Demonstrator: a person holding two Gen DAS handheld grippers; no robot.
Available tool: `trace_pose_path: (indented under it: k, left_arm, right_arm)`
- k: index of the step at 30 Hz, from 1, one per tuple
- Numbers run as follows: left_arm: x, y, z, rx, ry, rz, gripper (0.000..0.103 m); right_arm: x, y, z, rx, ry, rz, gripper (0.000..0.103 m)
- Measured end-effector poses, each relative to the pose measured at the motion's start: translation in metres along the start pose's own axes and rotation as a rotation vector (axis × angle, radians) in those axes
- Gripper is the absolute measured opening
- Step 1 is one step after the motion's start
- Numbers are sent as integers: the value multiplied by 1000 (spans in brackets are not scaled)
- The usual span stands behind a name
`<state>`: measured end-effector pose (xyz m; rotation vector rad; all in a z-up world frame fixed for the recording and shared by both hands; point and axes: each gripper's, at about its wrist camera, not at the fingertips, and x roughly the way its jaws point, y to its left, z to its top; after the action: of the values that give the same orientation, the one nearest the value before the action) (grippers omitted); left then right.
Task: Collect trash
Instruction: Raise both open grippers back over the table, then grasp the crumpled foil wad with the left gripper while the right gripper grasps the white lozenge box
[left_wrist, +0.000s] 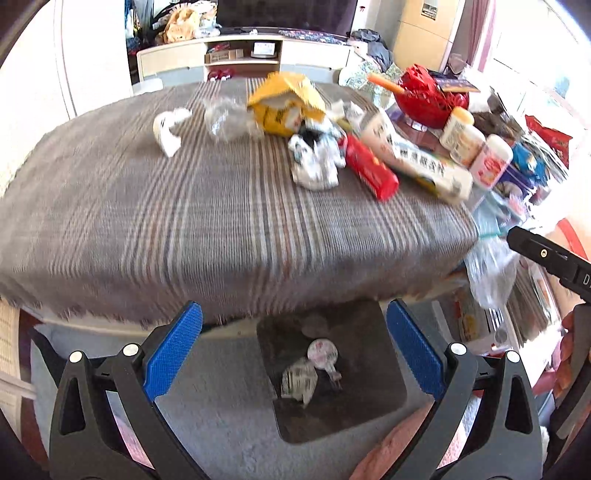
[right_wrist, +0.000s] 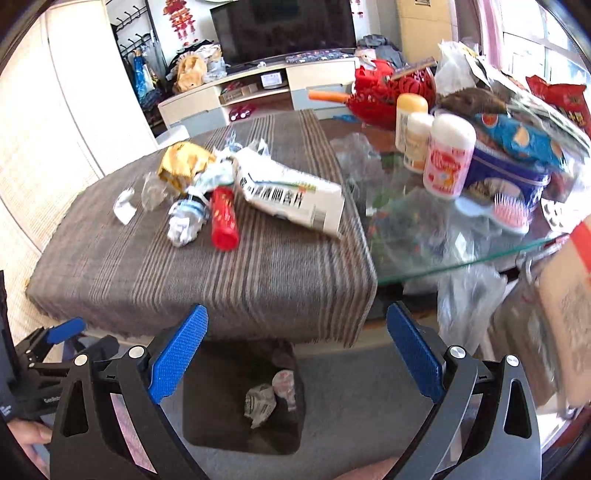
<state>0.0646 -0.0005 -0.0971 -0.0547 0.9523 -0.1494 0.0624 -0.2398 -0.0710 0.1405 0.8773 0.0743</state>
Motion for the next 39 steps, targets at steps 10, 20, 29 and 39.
trace_pose_path:
  k: [10,20,29,39]
  left_arm:
    - [33,3,77,27,-19,11,84]
    - [86,-2,109,40,46,7,73]
    - [123,-11,115,44,110,-30,63]
    - [134,-18,121,86,98,-27,37]
  right_arm:
    - [40,-8,76,-46,-23,-4,98]
    - [79,9,84,-214,-7,42,97]
    - [118,1,82,-219,71,37,90]
    - [141,-3,75,-183,108,63,46]
